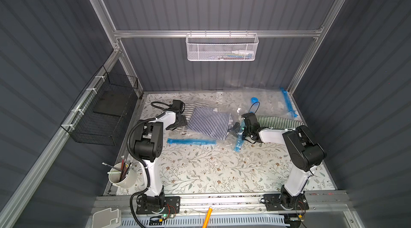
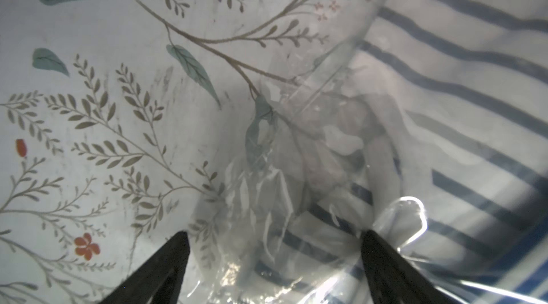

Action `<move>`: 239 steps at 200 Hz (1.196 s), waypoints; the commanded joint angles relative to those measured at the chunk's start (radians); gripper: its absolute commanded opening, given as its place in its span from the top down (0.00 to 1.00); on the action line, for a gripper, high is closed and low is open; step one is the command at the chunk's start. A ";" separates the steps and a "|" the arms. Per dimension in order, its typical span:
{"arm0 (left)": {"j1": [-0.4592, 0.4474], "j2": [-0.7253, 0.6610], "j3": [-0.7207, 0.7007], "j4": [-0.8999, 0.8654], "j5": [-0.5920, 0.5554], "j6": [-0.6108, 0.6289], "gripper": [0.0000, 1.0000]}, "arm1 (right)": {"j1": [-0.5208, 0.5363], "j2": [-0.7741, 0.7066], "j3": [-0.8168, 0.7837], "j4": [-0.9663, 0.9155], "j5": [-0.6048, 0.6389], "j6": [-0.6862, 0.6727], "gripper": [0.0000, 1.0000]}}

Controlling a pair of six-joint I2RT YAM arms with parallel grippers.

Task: Take the tank top out of the vacuum bag
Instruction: Take out the tank top from the vacuum bag.

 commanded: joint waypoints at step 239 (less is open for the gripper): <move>0.030 0.093 -0.020 -0.023 0.036 -0.014 0.09 | -0.239 -0.403 -0.085 -0.306 0.174 -0.213 1.00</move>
